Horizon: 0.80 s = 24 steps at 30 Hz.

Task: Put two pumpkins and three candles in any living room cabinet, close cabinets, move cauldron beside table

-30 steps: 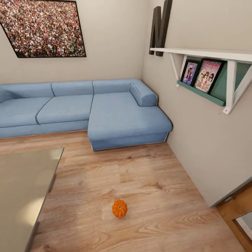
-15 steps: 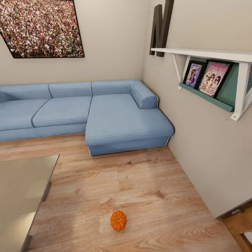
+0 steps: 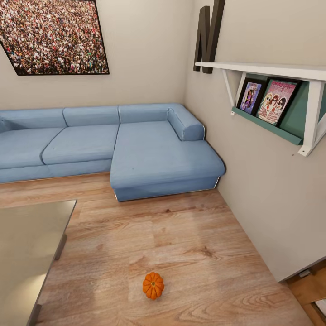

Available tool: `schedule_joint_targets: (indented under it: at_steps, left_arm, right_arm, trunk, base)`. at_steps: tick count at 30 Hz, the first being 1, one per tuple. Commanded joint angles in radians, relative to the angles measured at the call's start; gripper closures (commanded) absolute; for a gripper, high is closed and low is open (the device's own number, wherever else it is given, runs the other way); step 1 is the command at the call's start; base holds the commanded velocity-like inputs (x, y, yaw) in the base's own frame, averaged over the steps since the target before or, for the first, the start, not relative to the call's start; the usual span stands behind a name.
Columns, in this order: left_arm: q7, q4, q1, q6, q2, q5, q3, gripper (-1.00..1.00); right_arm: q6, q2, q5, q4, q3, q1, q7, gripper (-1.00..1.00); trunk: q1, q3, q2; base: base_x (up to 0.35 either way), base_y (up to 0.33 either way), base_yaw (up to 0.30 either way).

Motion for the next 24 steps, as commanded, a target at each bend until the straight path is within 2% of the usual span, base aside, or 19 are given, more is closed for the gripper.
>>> schedule_joint_targets:
  at_steps: [1, 10, 11, 15, 17, 19, 20, 24]
  left_arm:
    - [0.001, -0.006, -0.002, 0.002, 0.000, 0.000, 0.000, -1.00]
    - [0.000, -0.057, -0.045, 0.042, -0.002, 0.007, 0.005, -1.00]
    - [-0.001, -0.444, -0.156, 0.062, -0.007, 0.010, 0.006, -1.00]
    - [-0.001, -0.539, -0.207, 0.065, -0.016, 0.014, 0.009, -1.00]
    - [-0.002, -0.627, -0.244, 0.066, -0.017, 0.019, 0.016, -1.00]
    - [-0.002, -0.693, -0.270, 0.067, -0.018, 0.031, 0.033, -1.00]
    - [-0.002, -0.752, -0.291, 0.067, -0.018, 0.047, 0.057, -1.00]
    - [-0.002, -0.883, -0.341, 0.068, -0.013, 0.096, 0.121, -1.00]
  right_arm:
    - [0.000, 0.000, 0.000, 0.000, 0.000, 0.000, 0.000, -1.00]
    - [-0.002, 0.000, 0.000, -0.001, 0.000, 0.000, 0.000, -1.00]
    - [-0.002, 0.000, 0.000, -0.001, 0.000, 0.000, 0.000, -1.00]
    - [-0.002, -0.001, -0.001, -0.002, 0.000, 0.000, 0.000, -1.00]
    - [-0.003, -0.004, -0.005, -0.002, -0.001, 0.000, 0.000, -1.00]
    - [-0.003, -0.004, -0.007, -0.002, -0.002, 0.000, 0.000, -1.00]
    - [-0.003, -0.002, -0.008, -0.002, -0.003, 0.000, 0.000, -1.00]
    - [-0.003, 0.000, -0.009, -0.002, -0.001, 0.000, 0.000, -1.00]
  trunk:
    - [0.000, 0.000, 0.000]
    - [0.000, 0.000, 0.000]
    - [0.000, 0.000, 0.000]
    - [0.000, 0.000, 0.000]
    - [0.000, 0.000, 0.000]
    - [0.000, 0.000, 0.000]
    - [0.000, 0.000, 0.000]
    - [0.000, 0.000, 0.000]
  base:
    - [0.000, 0.000, 0.000]
    - [0.000, 0.000, 0.000]
    - [0.000, 0.000, 0.000]
    - [0.000, 0.000, 0.000]
    - [0.000, 0.000, 0.000]
    - [0.000, 0.000, 0.000]
    - [0.000, 0.000, 0.000]
    - [0.000, 0.000, 0.000]
